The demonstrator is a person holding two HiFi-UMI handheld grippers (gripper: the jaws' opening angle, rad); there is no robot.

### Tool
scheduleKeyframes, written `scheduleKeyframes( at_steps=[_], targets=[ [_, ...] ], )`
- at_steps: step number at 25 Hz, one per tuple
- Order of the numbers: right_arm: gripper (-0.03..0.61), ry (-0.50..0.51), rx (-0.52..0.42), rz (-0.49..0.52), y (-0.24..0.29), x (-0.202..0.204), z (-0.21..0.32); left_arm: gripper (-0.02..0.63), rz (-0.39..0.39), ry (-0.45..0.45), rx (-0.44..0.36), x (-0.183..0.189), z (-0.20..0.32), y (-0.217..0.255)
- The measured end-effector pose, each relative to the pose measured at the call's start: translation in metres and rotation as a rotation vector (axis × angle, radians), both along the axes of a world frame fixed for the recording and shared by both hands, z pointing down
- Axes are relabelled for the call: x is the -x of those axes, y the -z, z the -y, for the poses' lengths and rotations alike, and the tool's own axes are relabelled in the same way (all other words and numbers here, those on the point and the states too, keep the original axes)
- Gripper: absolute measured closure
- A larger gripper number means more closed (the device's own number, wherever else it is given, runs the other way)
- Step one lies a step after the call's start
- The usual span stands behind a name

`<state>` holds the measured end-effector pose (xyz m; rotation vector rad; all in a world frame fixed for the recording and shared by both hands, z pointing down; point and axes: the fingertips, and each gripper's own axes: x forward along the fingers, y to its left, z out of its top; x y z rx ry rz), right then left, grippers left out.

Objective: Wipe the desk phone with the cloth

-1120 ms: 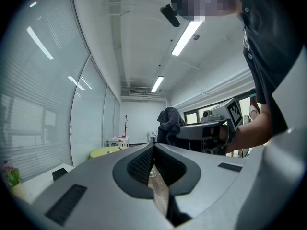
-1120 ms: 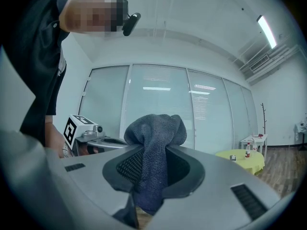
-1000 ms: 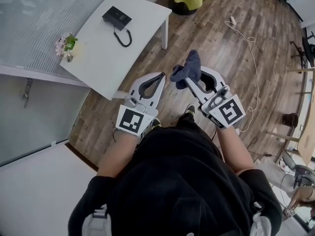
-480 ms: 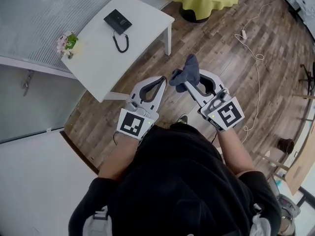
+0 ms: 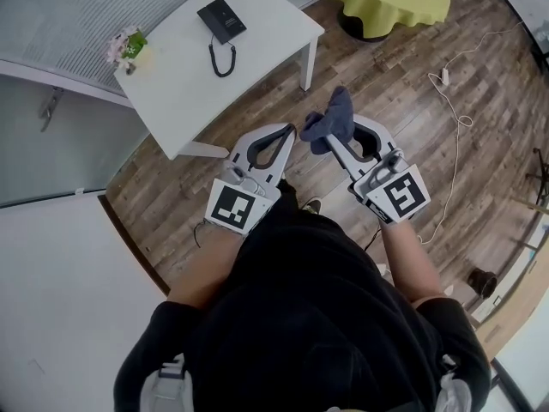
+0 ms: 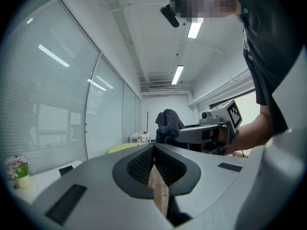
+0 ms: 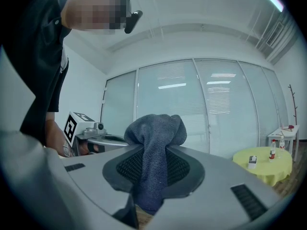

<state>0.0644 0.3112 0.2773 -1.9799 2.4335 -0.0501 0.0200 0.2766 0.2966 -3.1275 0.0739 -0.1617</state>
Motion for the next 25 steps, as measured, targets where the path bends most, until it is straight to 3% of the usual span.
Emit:
scheduleKeyframes(
  at_steps=[16, 25],
  targets=[
    [0.466, 0.064, 0.019, -0.052, 0.002, -0.026, 0.142, 0.603, -0.044, 0.072, -0.006, -0.026, 0.140, -0.004],
    [0.466, 0.080, 0.028, -0.043, -0.004, -0.026, 0.218, 0.604, -0.030, 0.085, 0.014, -0.027, 0.212, -0.014]
  ],
)
